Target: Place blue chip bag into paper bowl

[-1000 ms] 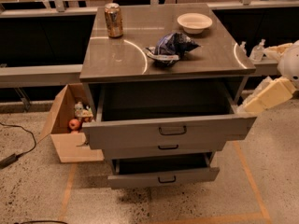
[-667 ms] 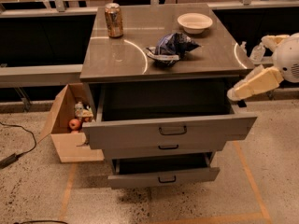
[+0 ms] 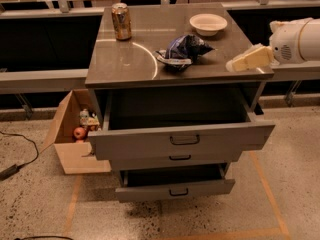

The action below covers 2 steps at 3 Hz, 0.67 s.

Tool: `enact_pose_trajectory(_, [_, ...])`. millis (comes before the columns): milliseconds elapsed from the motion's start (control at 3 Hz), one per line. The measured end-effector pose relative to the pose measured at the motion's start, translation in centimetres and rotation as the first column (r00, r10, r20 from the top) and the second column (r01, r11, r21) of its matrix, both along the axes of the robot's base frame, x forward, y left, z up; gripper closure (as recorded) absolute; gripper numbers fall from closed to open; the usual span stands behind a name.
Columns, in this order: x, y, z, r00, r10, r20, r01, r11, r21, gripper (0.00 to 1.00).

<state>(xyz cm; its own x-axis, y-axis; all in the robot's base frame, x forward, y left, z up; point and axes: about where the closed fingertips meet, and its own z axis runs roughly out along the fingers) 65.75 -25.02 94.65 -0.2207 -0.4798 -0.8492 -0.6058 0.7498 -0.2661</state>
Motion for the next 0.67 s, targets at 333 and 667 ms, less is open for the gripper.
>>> enact_pose_trajectory(333, [0.0,0.4,0.1,1.0,0.003,-0.003,-0.003,1.0,0.006,0.0])
enact_pose_trajectory(667, [0.9,1.7,-1.0,0.9998,0.011,0.017,-0.012,1.0,0.018,0.0])
